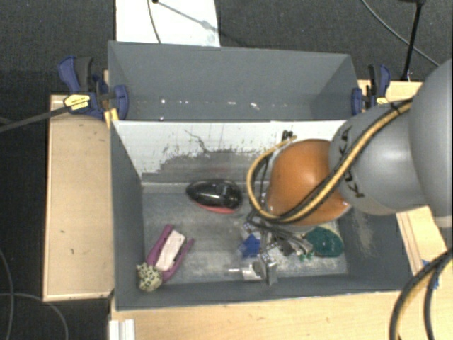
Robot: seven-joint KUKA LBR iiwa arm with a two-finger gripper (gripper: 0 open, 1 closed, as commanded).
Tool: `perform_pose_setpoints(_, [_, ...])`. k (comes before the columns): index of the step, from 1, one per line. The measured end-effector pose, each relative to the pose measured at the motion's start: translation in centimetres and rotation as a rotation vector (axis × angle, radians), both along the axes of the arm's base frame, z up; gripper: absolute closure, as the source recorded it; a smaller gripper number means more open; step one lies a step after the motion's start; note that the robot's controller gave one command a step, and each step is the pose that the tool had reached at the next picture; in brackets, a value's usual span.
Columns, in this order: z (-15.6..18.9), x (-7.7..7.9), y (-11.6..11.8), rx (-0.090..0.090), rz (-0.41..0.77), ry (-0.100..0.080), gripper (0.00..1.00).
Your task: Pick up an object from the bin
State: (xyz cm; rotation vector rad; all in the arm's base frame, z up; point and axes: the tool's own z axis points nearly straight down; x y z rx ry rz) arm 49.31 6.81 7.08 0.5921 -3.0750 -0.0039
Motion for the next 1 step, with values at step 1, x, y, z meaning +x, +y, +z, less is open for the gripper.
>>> perform_pose_setpoints(1, [3.02, 0.73, -0.58, 0.001, -0.148, -0.016, 0.00])
